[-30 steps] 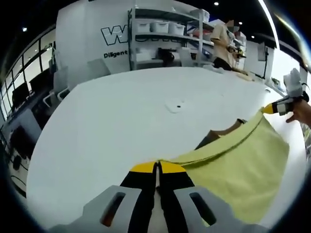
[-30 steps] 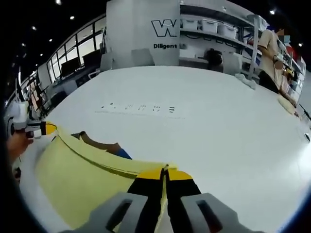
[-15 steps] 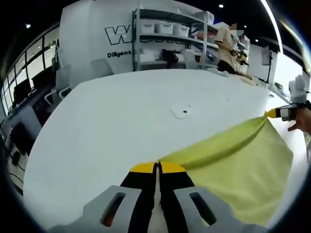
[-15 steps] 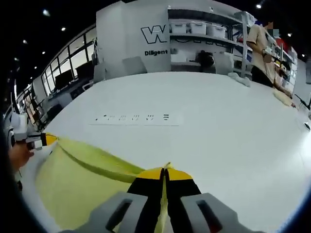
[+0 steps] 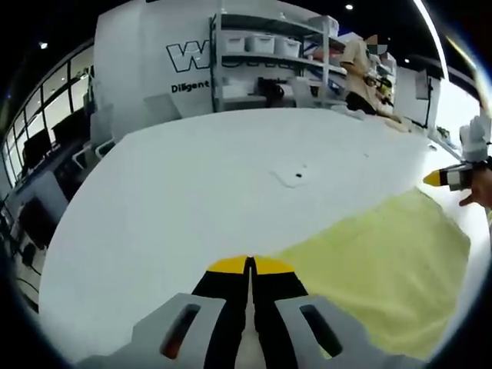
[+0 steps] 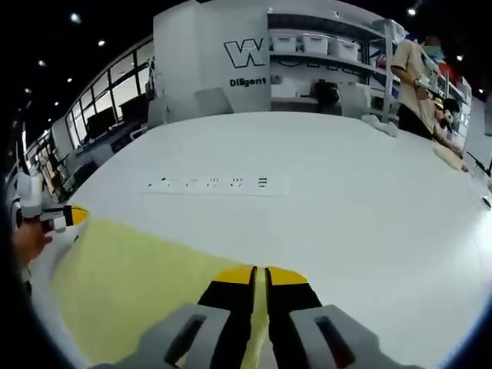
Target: Fold the garment on the visible template until the final outline fits inside the template.
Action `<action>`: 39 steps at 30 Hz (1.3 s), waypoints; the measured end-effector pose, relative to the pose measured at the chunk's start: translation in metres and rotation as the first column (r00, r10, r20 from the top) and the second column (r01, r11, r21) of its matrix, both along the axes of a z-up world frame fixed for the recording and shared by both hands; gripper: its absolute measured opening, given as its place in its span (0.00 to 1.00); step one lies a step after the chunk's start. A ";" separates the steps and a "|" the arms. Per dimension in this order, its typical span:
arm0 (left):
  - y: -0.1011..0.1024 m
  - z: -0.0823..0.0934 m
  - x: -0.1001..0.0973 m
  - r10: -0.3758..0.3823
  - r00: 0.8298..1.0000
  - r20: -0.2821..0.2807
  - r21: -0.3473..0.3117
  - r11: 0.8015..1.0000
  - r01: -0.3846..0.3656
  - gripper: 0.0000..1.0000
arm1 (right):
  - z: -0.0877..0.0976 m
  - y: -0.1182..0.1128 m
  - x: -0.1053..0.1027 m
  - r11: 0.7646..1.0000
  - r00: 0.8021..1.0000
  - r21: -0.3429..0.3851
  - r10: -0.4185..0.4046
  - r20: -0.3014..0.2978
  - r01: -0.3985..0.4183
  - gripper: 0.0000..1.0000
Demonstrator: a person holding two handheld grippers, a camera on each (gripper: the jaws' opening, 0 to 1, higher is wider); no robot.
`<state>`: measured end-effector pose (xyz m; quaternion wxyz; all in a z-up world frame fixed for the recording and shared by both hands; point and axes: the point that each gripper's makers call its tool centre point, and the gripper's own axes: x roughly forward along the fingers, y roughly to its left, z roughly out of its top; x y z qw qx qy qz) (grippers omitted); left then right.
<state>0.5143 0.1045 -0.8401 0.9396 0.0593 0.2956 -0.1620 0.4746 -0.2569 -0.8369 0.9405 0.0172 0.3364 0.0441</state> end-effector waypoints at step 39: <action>-0.002 0.021 -0.043 -0.026 1.000 0.007 -0.004 1.000 0.026 0.00 | 0.016 0.014 -0.043 0.998 0.999 -0.029 0.048 -0.010 -0.048 0.00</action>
